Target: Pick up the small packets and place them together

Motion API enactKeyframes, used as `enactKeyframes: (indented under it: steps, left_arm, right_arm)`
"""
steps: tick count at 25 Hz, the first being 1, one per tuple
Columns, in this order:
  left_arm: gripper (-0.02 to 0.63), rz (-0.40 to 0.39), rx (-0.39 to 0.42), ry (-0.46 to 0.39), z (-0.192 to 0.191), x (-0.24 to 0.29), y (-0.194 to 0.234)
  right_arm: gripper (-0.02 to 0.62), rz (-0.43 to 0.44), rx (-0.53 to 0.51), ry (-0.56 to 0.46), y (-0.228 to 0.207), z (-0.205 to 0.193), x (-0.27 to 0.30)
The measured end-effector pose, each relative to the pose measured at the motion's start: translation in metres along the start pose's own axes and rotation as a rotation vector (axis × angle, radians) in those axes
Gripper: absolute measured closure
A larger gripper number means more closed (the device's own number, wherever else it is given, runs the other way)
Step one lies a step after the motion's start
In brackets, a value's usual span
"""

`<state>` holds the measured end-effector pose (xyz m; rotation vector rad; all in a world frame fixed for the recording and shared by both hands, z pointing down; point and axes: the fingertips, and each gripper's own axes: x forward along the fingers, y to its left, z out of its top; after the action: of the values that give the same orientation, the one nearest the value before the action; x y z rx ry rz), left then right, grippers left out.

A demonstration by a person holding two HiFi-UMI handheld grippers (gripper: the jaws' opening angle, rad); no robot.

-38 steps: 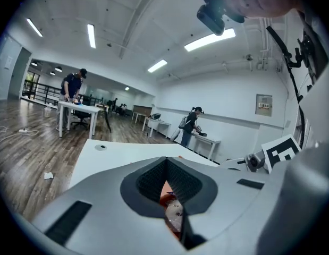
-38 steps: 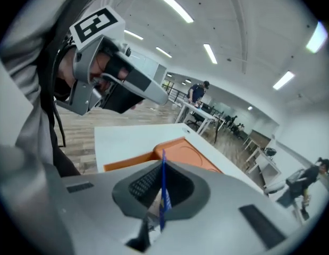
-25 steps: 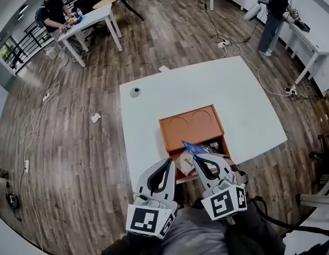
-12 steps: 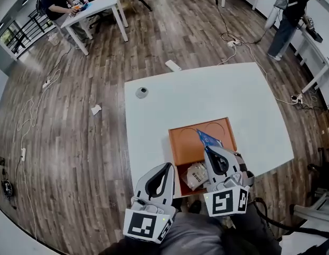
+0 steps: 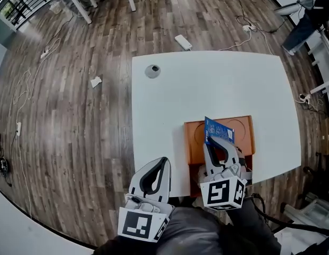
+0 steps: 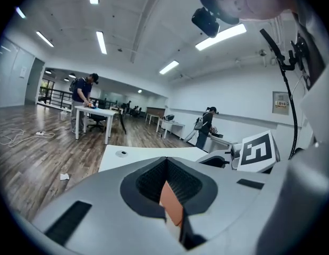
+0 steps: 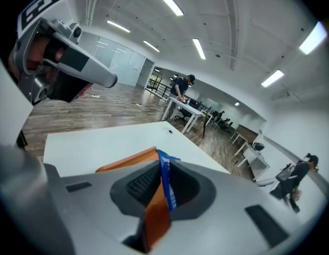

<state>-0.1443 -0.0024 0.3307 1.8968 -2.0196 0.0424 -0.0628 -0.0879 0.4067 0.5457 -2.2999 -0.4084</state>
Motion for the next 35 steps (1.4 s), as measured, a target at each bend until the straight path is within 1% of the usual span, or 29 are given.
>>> enactKeyframes:
  steps: [3, 6, 7, 9, 12, 15, 17, 18, 20, 21, 22, 24, 25, 30, 35]
  left_arm:
    - [0.604, 0.007, -0.010, 0.006, -0.003, -0.002, 0.005]
    - [0.604, 0.015, -0.014, 0.006, -0.005, -0.006, 0.006]
    - [0.604, 0.018, -0.012, 0.003, -0.005, -0.008, 0.005]
    - [0.604, 0.023, -0.005, -0.006, -0.004, -0.014, 0.003]
    - [0.604, 0.025, 0.008, -0.029, 0.001, -0.025, -0.002]
    - [0.604, 0.012, 0.020, -0.061, 0.008, -0.036, -0.017]
    - [0.604, -0.008, 0.031, -0.081, 0.013, -0.042, -0.034]
    - [0.604, -0.021, 0.039, -0.088, 0.014, -0.045, -0.043]
    - [0.604, -0.050, 0.050, -0.090, 0.011, -0.051, -0.063]
    - [0.604, -0.064, 0.051, -0.086, 0.007, -0.053, -0.073]
    - [0.604, -0.077, 0.050, -0.081, 0.003, -0.055, -0.084]
    - [0.604, -0.100, 0.048, -0.069, -0.004, -0.059, -0.101]
    - [0.604, -0.109, 0.048, -0.063, -0.008, -0.060, -0.107]
    - [0.604, -0.120, 0.040, -0.030, -0.022, -0.064, -0.117]
    - [0.604, -0.110, 0.039, -0.030, -0.020, -0.062, -0.110]
  right_arm:
    - [0.521, 0.071, 0.015, 0.007, 0.014, 0.000, 0.007]
    - [0.412, 0.160, 0.049, -0.014, 0.030, 0.004, 0.008]
    - [0.408, 0.174, 0.062, -0.030, 0.032, 0.007, 0.007]
    - [0.407, 0.168, 0.083, -0.072, 0.031, 0.015, 0.001]
    - [0.407, 0.116, 0.087, -0.133, 0.022, 0.029, -0.014]
    - [0.407, 0.075, 0.050, -0.147, 0.016, 0.031, -0.036]
    - [0.408, 0.054, 0.048, -0.141, 0.013, 0.023, -0.055]
    - [0.410, 0.039, 0.057, -0.133, 0.010, 0.017, -0.064]
    - [0.438, 0.001, 0.083, -0.110, 0.004, 0.000, -0.083]
    - [0.463, -0.014, 0.097, -0.098, 0.003, -0.010, -0.092]
    - [0.506, -0.024, 0.111, -0.088, 0.002, -0.021, -0.101]
    - [0.579, -0.021, 0.142, -0.072, 0.004, -0.039, -0.114]
    - [0.589, -0.012, 0.157, -0.065, 0.007, -0.047, -0.119]
    - [0.589, 0.051, 0.209, 0.027, 0.030, -0.080, -0.120]
    - [0.589, 0.118, 0.211, 0.060, 0.042, -0.082, -0.109]
